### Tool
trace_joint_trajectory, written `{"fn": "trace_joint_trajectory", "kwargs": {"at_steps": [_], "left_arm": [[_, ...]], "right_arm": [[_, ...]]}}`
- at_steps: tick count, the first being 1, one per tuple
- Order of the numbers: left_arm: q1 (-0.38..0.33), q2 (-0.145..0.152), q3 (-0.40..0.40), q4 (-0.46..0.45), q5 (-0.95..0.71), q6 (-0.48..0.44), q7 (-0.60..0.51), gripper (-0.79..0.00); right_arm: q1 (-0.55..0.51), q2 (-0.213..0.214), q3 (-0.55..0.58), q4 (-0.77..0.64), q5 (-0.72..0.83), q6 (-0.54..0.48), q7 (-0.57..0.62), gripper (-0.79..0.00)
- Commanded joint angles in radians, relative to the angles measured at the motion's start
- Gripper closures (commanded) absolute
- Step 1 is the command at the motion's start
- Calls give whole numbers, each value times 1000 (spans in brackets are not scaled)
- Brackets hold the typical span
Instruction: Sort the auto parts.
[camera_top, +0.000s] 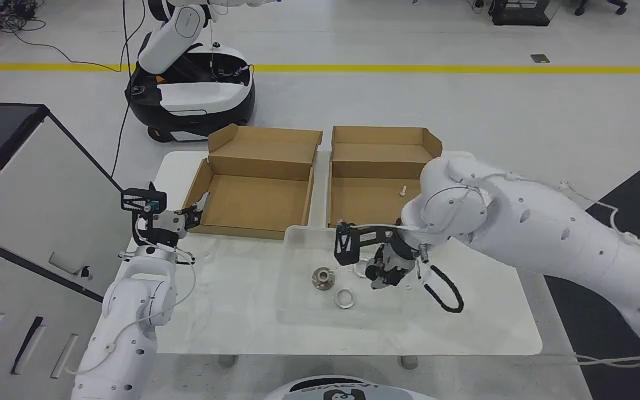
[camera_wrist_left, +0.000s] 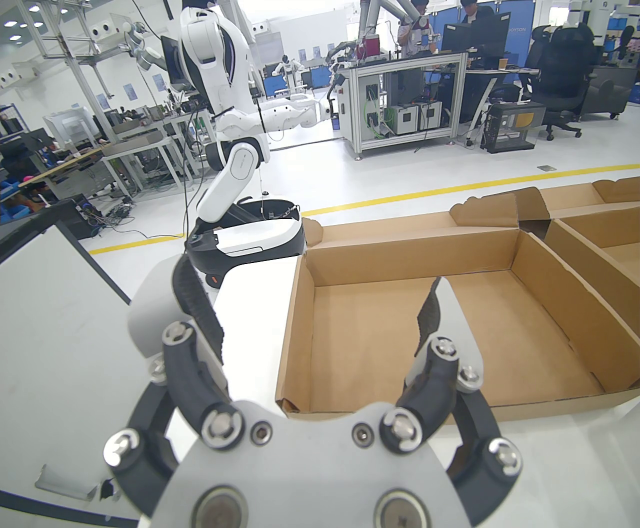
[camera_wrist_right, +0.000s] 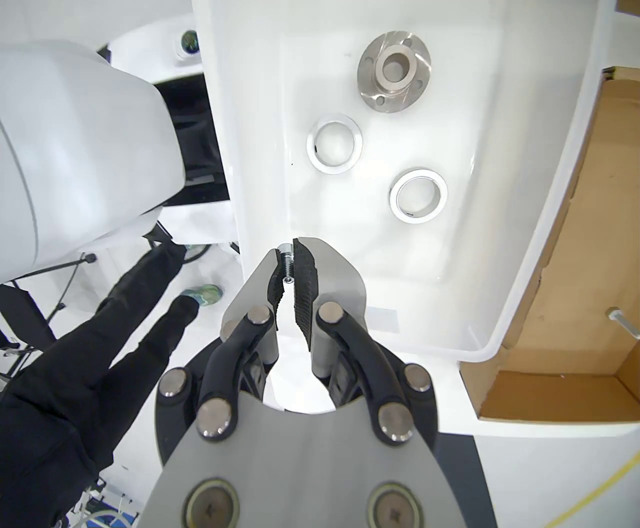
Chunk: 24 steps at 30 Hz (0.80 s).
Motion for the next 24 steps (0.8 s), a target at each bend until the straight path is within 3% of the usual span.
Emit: {"fn": "trace_joint_trajectory", "kwargs": {"at_steps": [1, 6, 11, 17, 24], "left_arm": [[0, 0, 0, 0, 0, 0, 0, -785], [0, 0, 0, 0, 0, 0, 0, -785], [0, 0, 0, 0, 0, 0, 0, -785], [0, 0, 0, 0, 0, 0, 0, -785], [0, 0, 0, 0, 0, 0, 0, -785]], "right_arm": [[-21, 29, 39, 16, 72, -36, -25, 0], [-85, 100, 117, 33, 234, -130, -119, 0], [-127, 140, 150, 28, 348, -213, -202, 0], [-118, 147, 151, 17, 448, -274, -263, 0], [-63, 121, 123, 21, 547, -340, -329, 0]]}}
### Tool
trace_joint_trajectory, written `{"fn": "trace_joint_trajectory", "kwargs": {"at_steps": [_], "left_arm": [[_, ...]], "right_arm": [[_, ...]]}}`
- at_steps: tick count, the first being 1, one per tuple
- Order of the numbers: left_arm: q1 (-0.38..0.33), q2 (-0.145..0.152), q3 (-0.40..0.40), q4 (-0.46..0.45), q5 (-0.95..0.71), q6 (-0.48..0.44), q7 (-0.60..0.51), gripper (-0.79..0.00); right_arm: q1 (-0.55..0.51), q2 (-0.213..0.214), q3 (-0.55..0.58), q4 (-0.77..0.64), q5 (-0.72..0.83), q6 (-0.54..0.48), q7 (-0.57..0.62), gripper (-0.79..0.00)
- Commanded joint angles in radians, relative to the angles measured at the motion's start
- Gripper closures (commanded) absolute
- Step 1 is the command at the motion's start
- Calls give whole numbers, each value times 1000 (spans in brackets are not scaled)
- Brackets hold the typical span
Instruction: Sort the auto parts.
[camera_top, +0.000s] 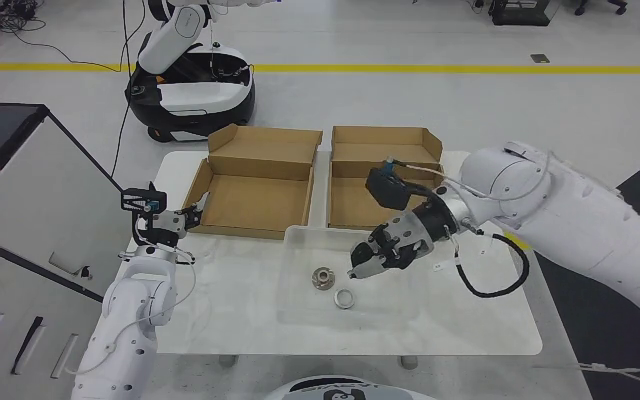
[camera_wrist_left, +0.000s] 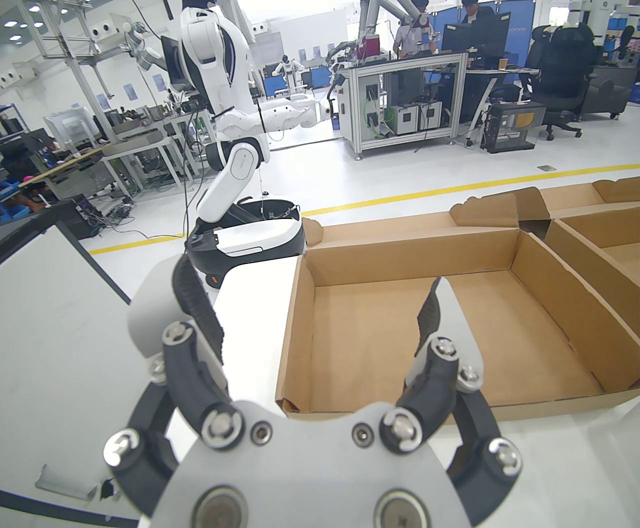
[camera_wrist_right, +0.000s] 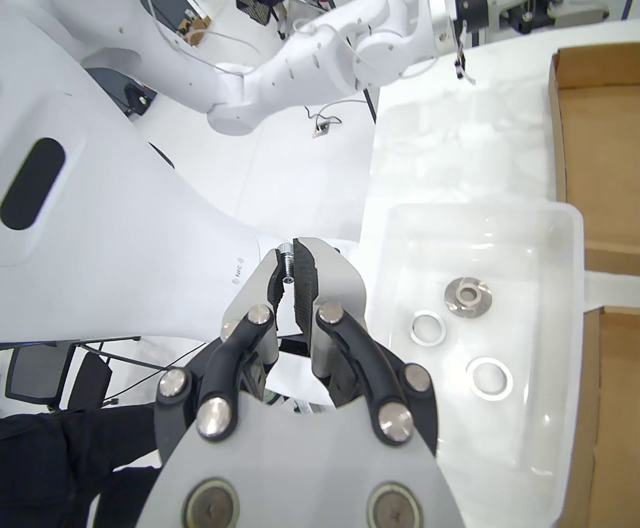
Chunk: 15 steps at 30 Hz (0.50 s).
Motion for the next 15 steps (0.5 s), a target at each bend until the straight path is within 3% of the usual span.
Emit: {"fn": "trace_joint_trajectory", "kwargs": {"at_steps": [1, 10, 15], "left_arm": [[0, 0, 0, 0, 0, 0, 0, -785], [0, 0, 0, 0, 0, 0, 0, -785], [0, 0, 0, 0, 0, 0, 0, -785]], "right_arm": [[15, -9, -11, 4, 27, -21, -21, 0], [76, -57, -86, 22, 132, -144, -143, 0], [96, -72, -116, 30, 145, -156, -156, 0]]}}
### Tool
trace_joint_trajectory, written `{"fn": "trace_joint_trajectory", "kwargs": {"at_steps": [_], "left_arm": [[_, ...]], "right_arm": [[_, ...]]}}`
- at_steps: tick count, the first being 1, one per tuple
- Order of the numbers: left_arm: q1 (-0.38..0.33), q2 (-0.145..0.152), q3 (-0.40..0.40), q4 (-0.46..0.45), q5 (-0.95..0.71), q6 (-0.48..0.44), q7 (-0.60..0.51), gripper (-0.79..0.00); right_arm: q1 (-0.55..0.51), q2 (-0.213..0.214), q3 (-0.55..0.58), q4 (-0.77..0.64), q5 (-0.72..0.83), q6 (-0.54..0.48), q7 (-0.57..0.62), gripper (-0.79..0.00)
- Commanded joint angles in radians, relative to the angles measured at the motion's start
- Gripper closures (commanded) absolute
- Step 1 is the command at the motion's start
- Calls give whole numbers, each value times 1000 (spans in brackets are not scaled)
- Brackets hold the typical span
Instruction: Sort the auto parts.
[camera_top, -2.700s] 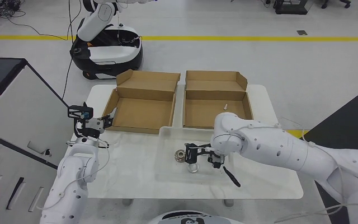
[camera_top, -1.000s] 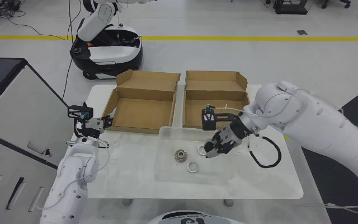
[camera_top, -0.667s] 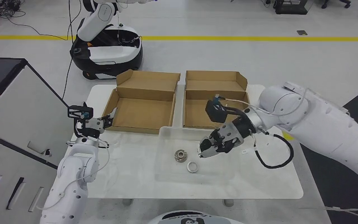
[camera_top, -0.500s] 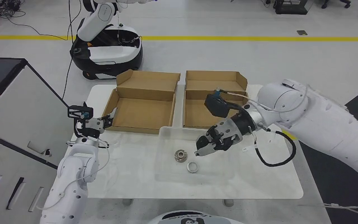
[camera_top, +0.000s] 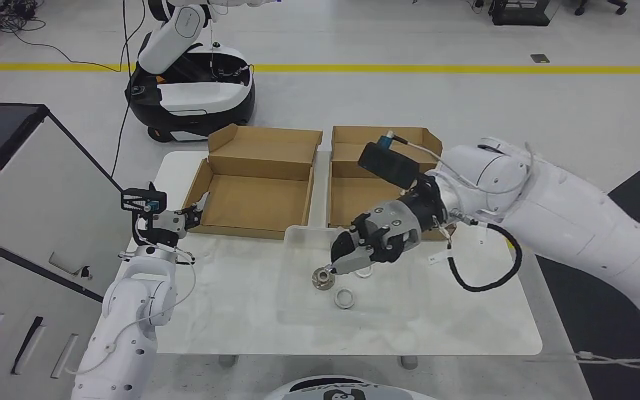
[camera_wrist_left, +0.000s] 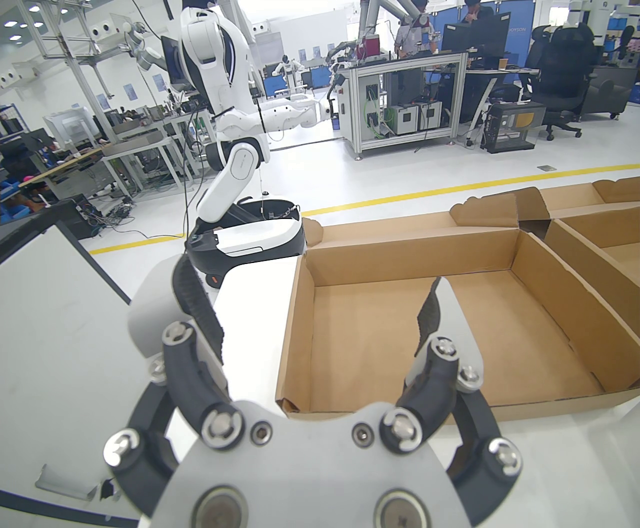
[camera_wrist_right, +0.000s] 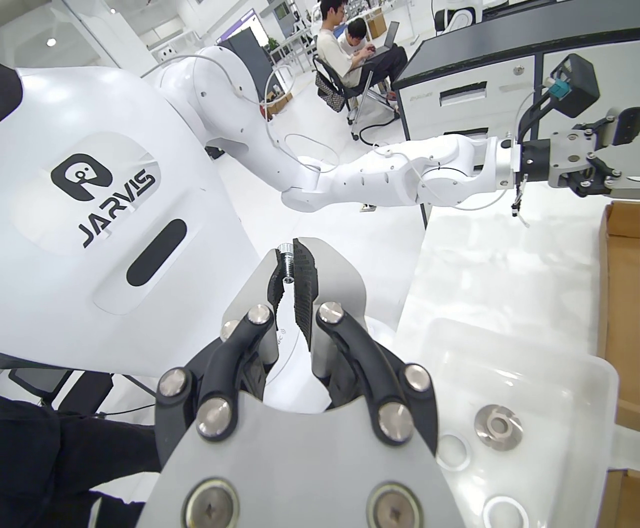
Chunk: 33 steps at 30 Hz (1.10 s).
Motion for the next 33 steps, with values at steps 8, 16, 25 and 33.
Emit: {"fn": "trace_joint_trajectory", "kwargs": {"at_steps": [8, 16, 25, 33], "left_arm": [[0, 0, 0, 0, 0, 0, 0, -785], [0, 0, 0, 0, 0, 0, 0, -785], [0, 0, 0, 0, 0, 0, 0, -785], [0, 0, 0, 0, 0, 0, 0, -785]], "right_arm": [[-1, 1, 1, 0, -1, 1, 1, 0], [-43, 20, 68, 7, 20, -2, -6, 0], [-140, 50, 155, -106, 268, -48, -48, 0], [-195, 30, 223, -182, 370, -66, -66, 0]]}}
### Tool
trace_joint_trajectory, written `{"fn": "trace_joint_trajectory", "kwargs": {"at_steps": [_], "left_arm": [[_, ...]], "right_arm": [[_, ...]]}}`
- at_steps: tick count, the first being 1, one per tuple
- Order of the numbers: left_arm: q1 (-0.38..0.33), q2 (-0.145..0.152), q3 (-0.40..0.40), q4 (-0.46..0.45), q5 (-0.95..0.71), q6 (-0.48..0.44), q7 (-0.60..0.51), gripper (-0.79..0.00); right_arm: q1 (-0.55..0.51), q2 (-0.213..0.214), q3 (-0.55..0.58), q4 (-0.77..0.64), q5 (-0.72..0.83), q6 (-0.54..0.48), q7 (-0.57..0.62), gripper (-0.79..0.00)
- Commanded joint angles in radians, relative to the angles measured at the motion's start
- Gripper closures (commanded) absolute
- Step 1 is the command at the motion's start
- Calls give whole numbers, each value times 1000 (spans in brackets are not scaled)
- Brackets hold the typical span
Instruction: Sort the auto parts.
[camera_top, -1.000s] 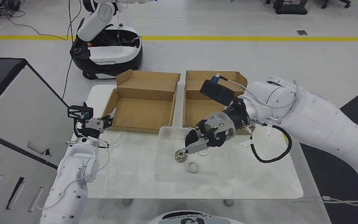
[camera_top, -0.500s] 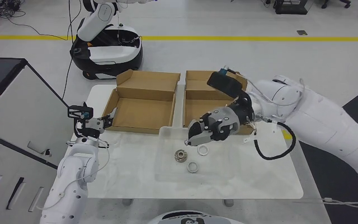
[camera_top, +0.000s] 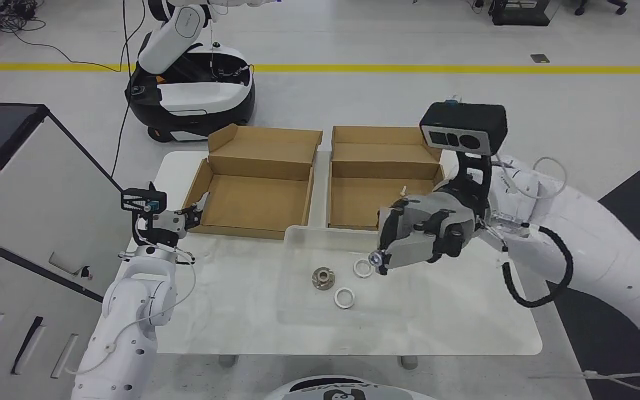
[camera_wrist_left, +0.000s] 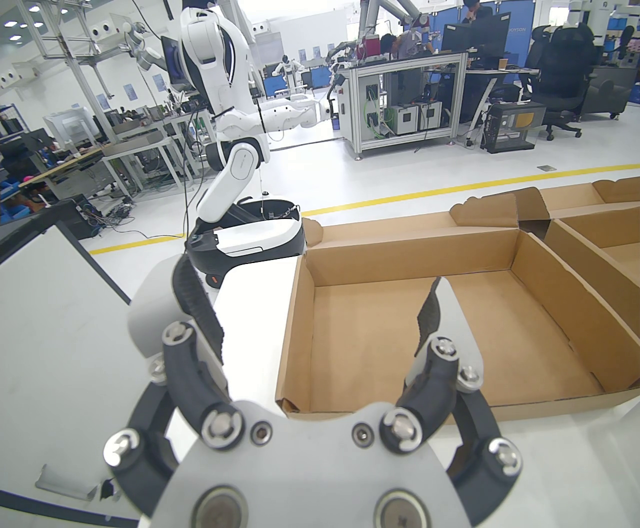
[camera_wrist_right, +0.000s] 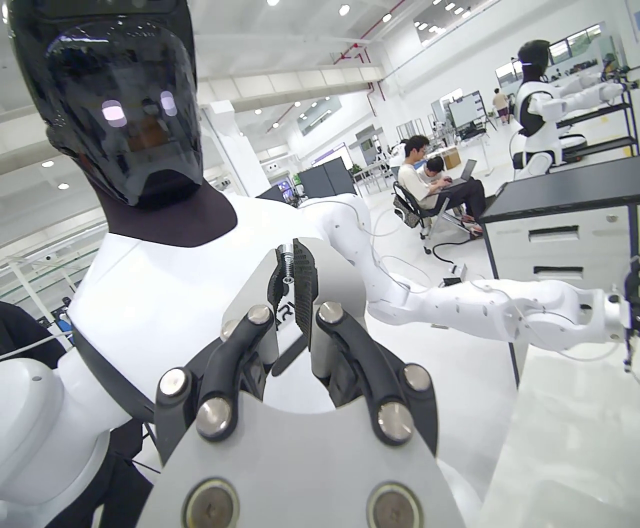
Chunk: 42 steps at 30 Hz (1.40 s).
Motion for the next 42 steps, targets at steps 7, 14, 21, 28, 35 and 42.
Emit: {"fn": "trace_joint_trajectory", "kwargs": {"at_steps": [7, 14, 21, 28, 35, 42], "left_arm": [[0, 0, 0, 0, 0, 0, 0, -785], [0, 0, 0, 0, 0, 0, 0, -785], [0, 0, 0, 0, 0, 0, 0, -785], [0, 0, 0, 0, 0, 0, 0, -785], [0, 0, 0, 0, 0, 0, 0, -785], [0, 0, 0, 0, 0, 0, 0, -785]], "right_arm": [[-30, -53, 39, -19, 68, -10, -10, 0], [-30, -53, 39, -19, 68, -10, -10, 0], [-30, -53, 39, -19, 68, -10, -10, 0], [-63, -62, 53, -52, 63, 11, -42, 0], [-125, -91, 81, -87, 178, -4, -5, 0], [-196, -127, 157, -131, 291, 8, 8, 0]]}}
